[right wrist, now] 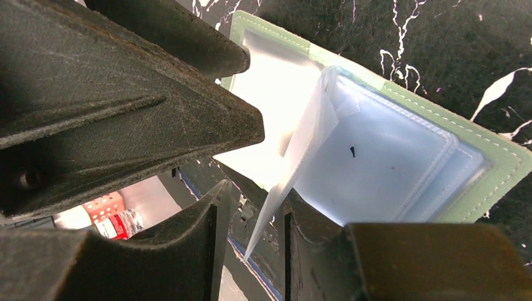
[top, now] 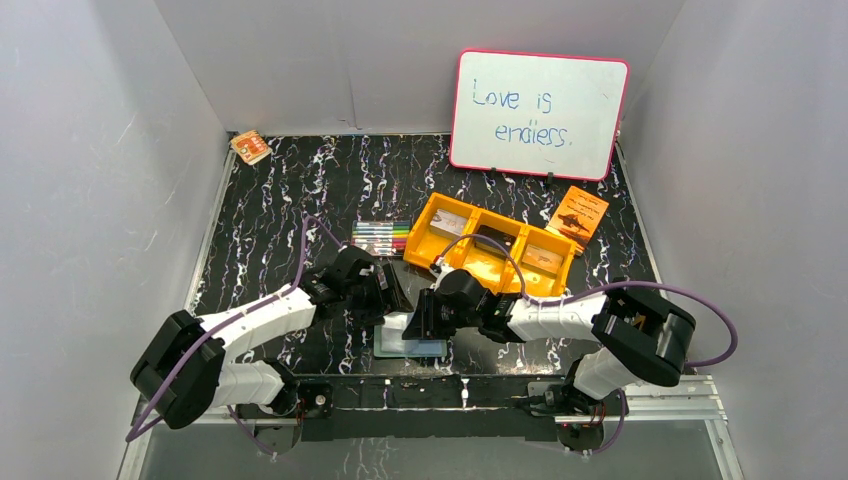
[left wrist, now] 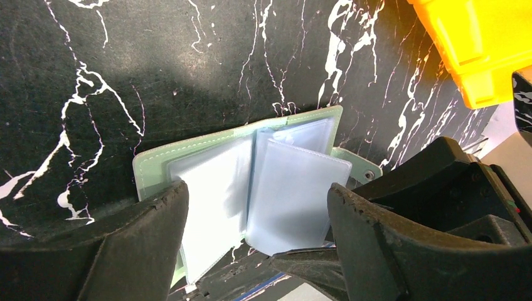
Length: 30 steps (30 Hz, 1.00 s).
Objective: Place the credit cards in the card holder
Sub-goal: Open the card holder at the center of the board.
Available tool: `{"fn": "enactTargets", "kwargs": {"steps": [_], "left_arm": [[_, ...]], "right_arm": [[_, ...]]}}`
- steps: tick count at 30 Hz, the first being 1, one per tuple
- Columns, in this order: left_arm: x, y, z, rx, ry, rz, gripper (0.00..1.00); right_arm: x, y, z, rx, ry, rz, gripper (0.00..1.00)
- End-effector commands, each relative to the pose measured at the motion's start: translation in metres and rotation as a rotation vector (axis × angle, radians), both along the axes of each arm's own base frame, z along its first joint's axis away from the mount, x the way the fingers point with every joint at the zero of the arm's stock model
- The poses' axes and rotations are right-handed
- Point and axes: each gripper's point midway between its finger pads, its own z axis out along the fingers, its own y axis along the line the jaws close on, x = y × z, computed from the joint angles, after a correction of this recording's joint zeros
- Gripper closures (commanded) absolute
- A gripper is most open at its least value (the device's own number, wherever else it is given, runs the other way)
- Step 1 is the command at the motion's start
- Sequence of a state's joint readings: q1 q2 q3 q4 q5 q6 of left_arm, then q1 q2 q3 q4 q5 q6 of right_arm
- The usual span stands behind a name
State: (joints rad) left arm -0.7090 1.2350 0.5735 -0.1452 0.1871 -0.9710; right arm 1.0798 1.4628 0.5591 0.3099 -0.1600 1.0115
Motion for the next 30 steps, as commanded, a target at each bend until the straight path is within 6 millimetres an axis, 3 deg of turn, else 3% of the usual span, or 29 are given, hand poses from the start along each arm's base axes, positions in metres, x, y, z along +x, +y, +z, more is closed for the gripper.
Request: {"fn": "enactTargets", "kwargs": {"steps": [1,9,18,30], "left_arm": [[0.006,-0.010,0.020,-0.049,-0.045,-0.024,0.21],[0.007,-0.020,0.020,-0.057,-0.029,-0.086,0.16],[0.006,-0.022,0.017,-0.063,-0.026,-0.102,0.14],[0.007,-0.020,0.009,-0.039,-0.015,-0.101,0.14]], "right_arm": [[0.004,0.004,0.010,0.036,-0.034,0.000,0.60],[0.006,0.008,0.010,0.012,-0.041,0.027,0.63],[0.007,0.012,0.020,0.041,-0.071,0.044,0.55],[0.008,0.014,0.037,0.101,-0.105,0.048,0.54]]}}
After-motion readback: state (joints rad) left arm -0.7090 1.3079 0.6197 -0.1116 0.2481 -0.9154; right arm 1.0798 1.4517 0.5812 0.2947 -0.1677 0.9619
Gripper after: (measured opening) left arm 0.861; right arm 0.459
